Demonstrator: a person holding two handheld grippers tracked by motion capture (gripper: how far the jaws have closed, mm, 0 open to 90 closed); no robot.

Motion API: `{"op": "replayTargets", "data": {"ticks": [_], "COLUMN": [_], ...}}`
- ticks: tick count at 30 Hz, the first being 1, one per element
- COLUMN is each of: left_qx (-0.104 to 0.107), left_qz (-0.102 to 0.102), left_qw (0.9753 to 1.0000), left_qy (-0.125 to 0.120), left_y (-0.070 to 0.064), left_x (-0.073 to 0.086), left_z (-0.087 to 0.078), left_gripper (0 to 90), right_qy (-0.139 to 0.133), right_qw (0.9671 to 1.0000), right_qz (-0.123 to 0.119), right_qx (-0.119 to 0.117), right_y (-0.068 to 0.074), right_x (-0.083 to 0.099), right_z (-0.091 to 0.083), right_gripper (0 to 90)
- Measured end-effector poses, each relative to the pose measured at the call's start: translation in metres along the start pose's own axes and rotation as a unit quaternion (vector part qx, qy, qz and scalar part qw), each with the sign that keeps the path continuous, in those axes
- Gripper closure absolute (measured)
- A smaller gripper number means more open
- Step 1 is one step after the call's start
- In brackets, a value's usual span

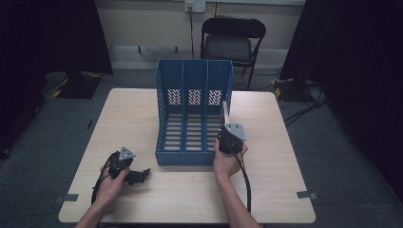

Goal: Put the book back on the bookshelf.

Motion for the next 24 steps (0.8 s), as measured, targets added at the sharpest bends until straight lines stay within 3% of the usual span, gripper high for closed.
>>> {"op": "replayTargets", "data": {"ticks": [3, 24], "left_qx": [0.0, -0.001], "left_qz": [-0.001, -0.001], "left_qw": [1.0, 1.0], "left_qy": [0.0, -0.001], "left_y": [-0.0001, -0.0004], "left_x": [0.0, 0.0001], "left_z": [0.0, 0.0], "left_gripper": [0.0, 0.0], "right_qy": [-0.001, 0.01], "right_qw": [1.0, 0.9999], "right_qz": [-0.003, -0.012], "right_qx": [0.009, 0.002], "right_y": [0.0005, -0.0002], "right_x": [0.0001, -0.0015], "right_z": [0.0, 0.0018], "right_gripper": [75.7, 70.8]}}
Point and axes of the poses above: each handheld gripper's, and its own axes: z roughly forward along the jaws, x roughly out of its underside, y roughly to its left, the point moved 9 cm from there along z, roughly forward along the jaws, and after that the axes turned 9 degrees about -x, right-handed, at the moved point
